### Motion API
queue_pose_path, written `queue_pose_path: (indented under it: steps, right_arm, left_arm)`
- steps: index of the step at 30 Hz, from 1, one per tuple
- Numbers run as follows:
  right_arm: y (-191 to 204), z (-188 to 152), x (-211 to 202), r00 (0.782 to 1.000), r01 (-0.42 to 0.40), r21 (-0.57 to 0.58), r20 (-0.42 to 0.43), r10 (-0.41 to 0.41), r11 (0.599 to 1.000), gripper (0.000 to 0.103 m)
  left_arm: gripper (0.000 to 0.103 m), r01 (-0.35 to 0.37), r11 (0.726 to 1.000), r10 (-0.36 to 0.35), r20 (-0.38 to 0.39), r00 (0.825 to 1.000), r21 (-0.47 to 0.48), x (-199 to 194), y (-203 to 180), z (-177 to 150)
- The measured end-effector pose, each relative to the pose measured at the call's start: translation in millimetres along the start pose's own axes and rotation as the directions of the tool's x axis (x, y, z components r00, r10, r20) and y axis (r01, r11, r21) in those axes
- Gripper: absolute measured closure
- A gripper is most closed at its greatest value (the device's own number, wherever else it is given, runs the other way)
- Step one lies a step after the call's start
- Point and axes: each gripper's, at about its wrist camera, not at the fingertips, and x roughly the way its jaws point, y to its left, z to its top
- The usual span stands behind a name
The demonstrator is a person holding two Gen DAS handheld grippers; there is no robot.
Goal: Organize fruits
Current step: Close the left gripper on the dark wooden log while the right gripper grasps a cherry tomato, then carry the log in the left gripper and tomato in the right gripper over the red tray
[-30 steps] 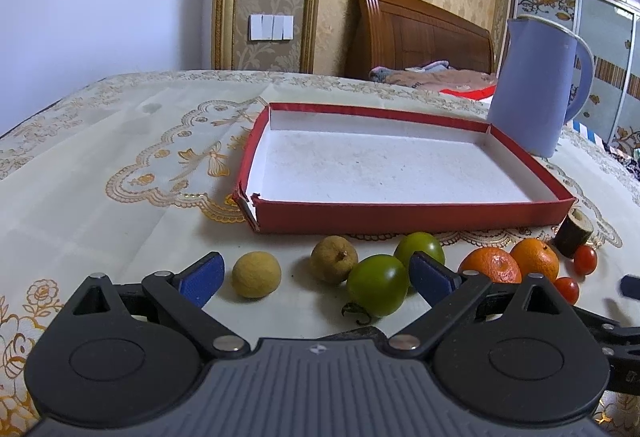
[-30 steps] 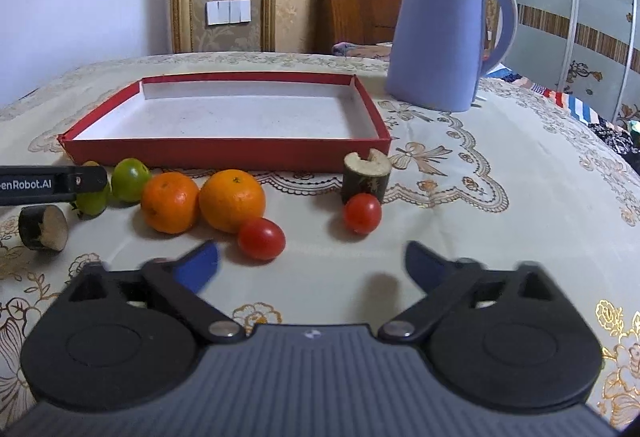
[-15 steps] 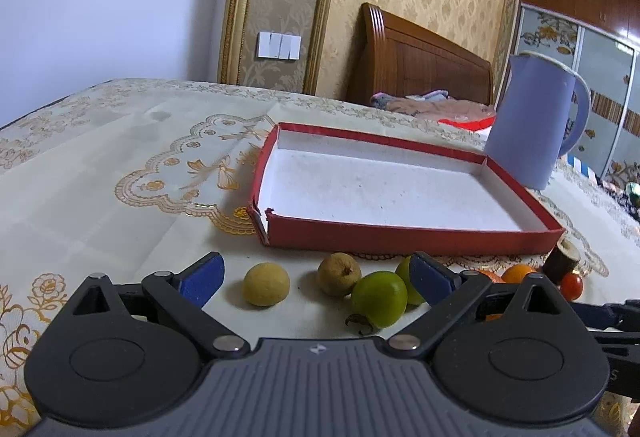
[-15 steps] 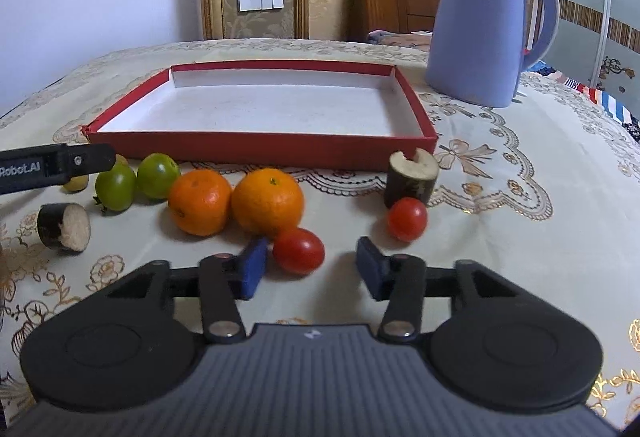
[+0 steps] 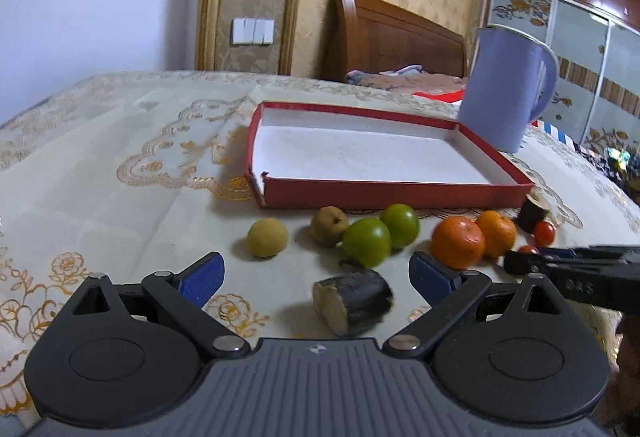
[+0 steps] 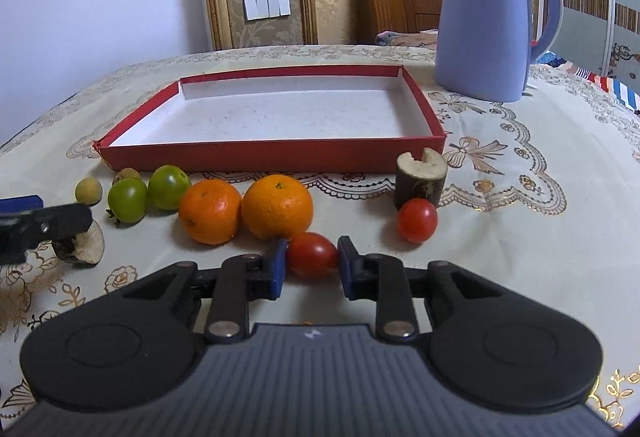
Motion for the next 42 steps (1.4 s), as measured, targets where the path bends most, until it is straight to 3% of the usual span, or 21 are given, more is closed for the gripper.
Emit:
queue_pose_path:
  steps: [3, 6, 10, 14, 17, 21, 26, 29, 30, 31, 42]
  right_arm:
    - [-1, 0, 0, 1.0, -0.003, 0.005, 0.0, 0.003, 1.0, 0.077]
    - [-1, 0, 0, 1.0, -0.003, 0.005, 0.0, 0.003, 1.0, 0.077]
    - [0, 0, 0, 1.0, -0.001, 0.003, 0.0, 0.001, 1.0, 0.077]
    - [0, 0, 0, 1.0, -0.002, 0.004, 0.0, 0.002, 1.0, 0.077]
    - [0, 0, 0, 1.0, 0.001, -0.001, 0.0, -0.001, 1.0, 0.077]
    - [0, 0, 0, 1.0, 0.005, -0.005, -0.001, -0.005, 1.0, 0.077]
    - [1, 0, 0, 1.0, 0.008, -0.011, -0.002, -0.008, 1.0, 0.077]
    - [3, 0, 0, 1.0, 0.009, -0.013, -0.002, -0.009, 1.0, 0.077]
    - [3, 0, 0, 1.0, 0.012, -0.016, -0.002, -0.012, 1.0, 0.077]
    - [3, 0, 0, 1.0, 0.014, -0.018, -0.002, -0.014, 1.0, 0.077]
    - [-2, 0, -5, 1.0, 0.021, 0.012, 0.006, -0.021, 1.0, 0.077]
  left_arm:
    - [0.004, 0.001, 0.998, -0.001, 0.003, 1.0, 0.059, -6, -14, -4]
    - [0.004, -0.043, 0.994, 0.044, -0.008, 0.999, 0.105, -1, -28, -7]
    - [0.005, -0.087, 0.992, 0.092, -0.049, 0.995, 0.087, 7, -27, -8]
    - [0.011, -0.054, 0.998, 0.055, -0.088, 0.995, 0.011, 10, -16, -6]
    - [0.015, -0.044, 0.999, 0.045, -0.09, 0.995, 0.018, 9, -17, -8]
    - [0.039, -0.056, 0.998, 0.058, -0.098, 0.993, 0.028, 12, -21, -10]
    - [0.043, -0.07, 0.995, 0.076, -0.096, 0.992, 0.064, 12, -26, -11]
    - [0.051, -0.055, 0.995, 0.063, -0.094, 0.994, 0.08, 12, -29, -12]
    - [0.06, -0.054, 0.995, 0.061, -0.093, 0.994, 0.084, 12, -30, -11]
    - [0.063, -0.058, 0.994, 0.066, -0.089, 0.994, 0.088, 11, -30, -12]
    - [0.063, -0.027, 0.997, 0.033, -0.103, 0.994, 0.067, 10, -25, -7]
